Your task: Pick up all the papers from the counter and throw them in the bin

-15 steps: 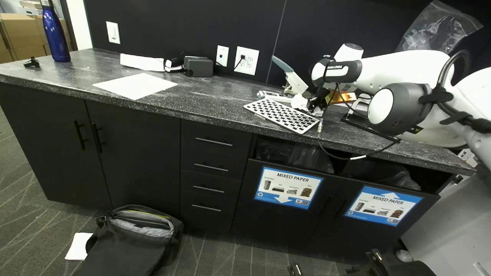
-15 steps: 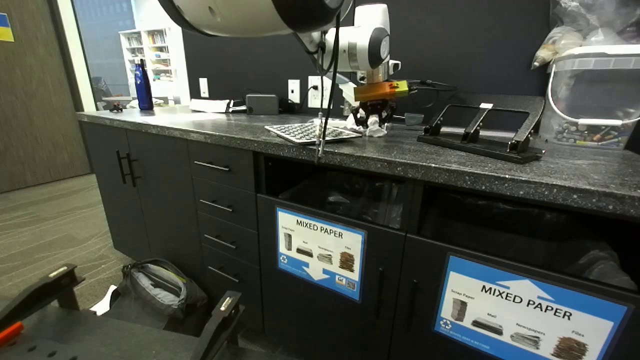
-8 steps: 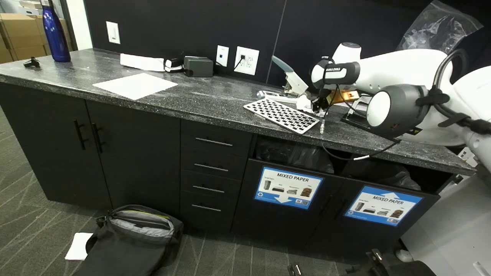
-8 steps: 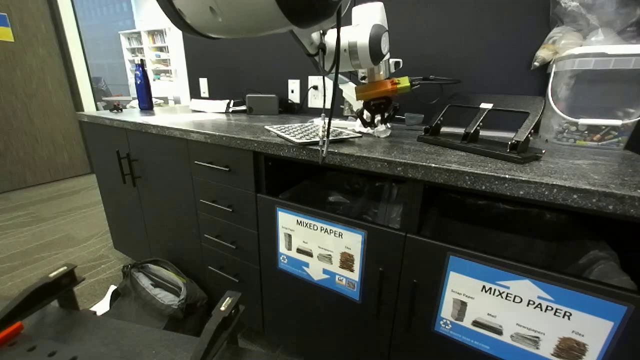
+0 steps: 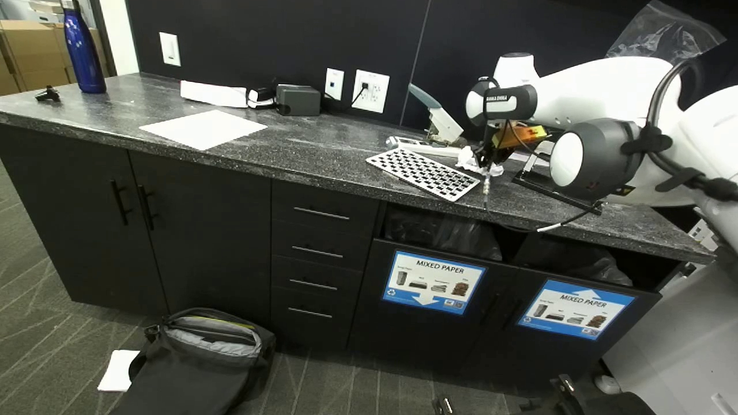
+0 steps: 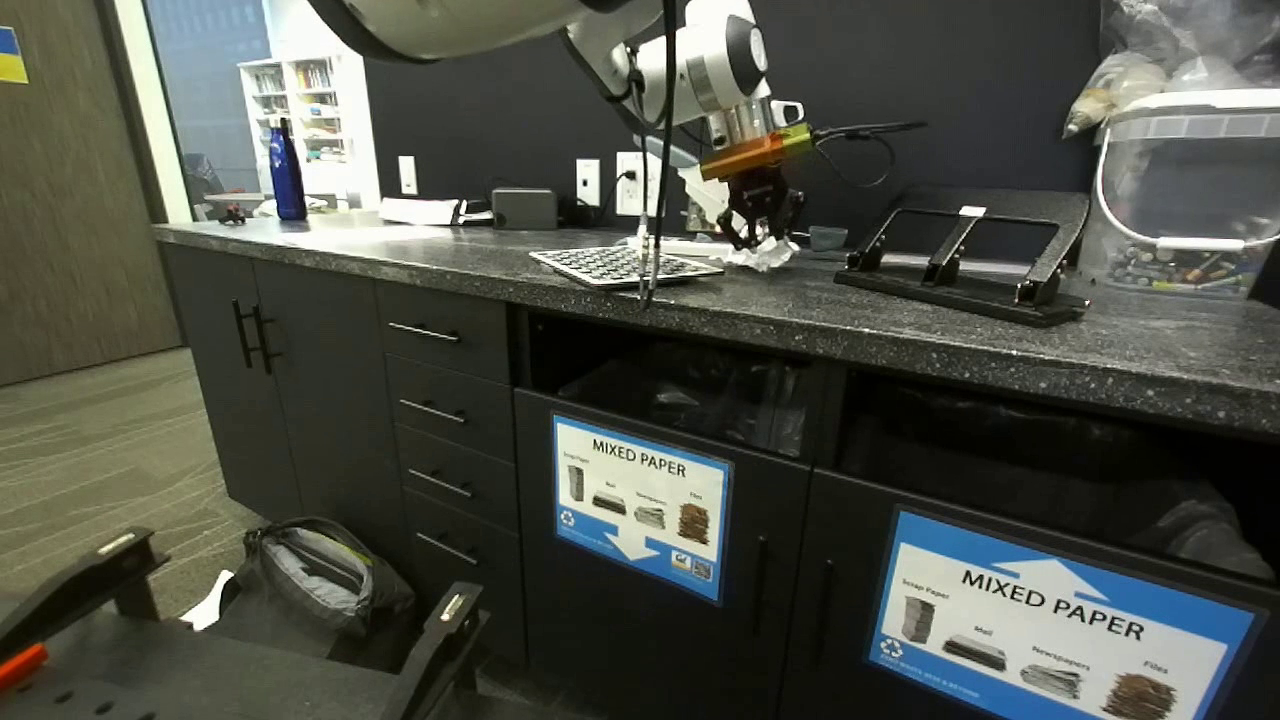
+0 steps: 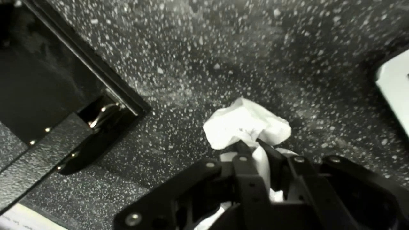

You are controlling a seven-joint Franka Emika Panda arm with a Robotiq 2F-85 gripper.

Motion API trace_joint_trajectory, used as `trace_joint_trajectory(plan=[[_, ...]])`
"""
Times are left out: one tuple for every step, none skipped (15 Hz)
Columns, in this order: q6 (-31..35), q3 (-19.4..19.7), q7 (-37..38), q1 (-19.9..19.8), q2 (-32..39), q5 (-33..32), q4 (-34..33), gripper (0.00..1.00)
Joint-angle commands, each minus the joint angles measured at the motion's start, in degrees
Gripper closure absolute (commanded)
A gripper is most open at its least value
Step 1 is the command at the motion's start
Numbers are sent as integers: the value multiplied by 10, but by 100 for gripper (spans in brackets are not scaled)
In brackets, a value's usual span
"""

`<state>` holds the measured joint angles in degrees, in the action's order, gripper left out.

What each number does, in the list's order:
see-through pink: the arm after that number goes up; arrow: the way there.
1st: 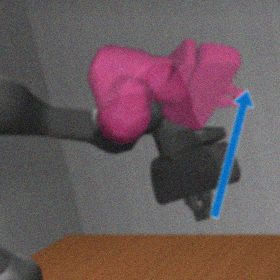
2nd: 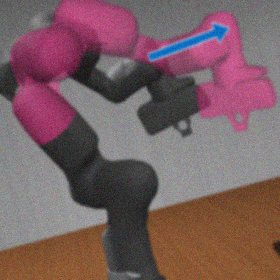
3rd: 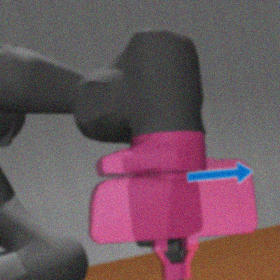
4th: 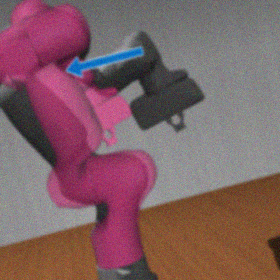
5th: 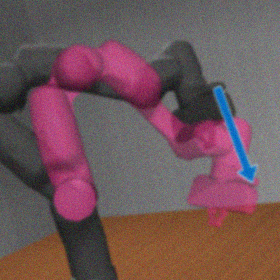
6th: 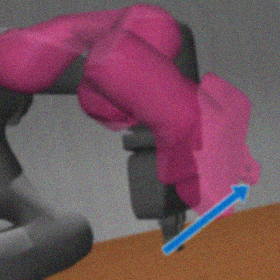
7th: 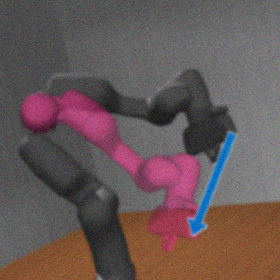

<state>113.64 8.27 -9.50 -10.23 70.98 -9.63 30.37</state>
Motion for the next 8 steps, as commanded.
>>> trace_joint_trajectory(plan=[[-127, -3, 3, 16, -61, 4, 28, 92], [-161, -3, 10, 20, -71, 5, 28, 92], [-195, -3, 14, 23, -81, 5, 26, 92], [-227, -4, 18, 27, -91, 7, 26, 92], [-261, -4, 22, 31, -102, 7, 27, 92], [-299, -7, 22, 35, -114, 9, 30, 92], [-334, -8, 27, 40, -121, 10, 32, 92], [-379, -7, 37, 45, -132, 9, 37, 92]])
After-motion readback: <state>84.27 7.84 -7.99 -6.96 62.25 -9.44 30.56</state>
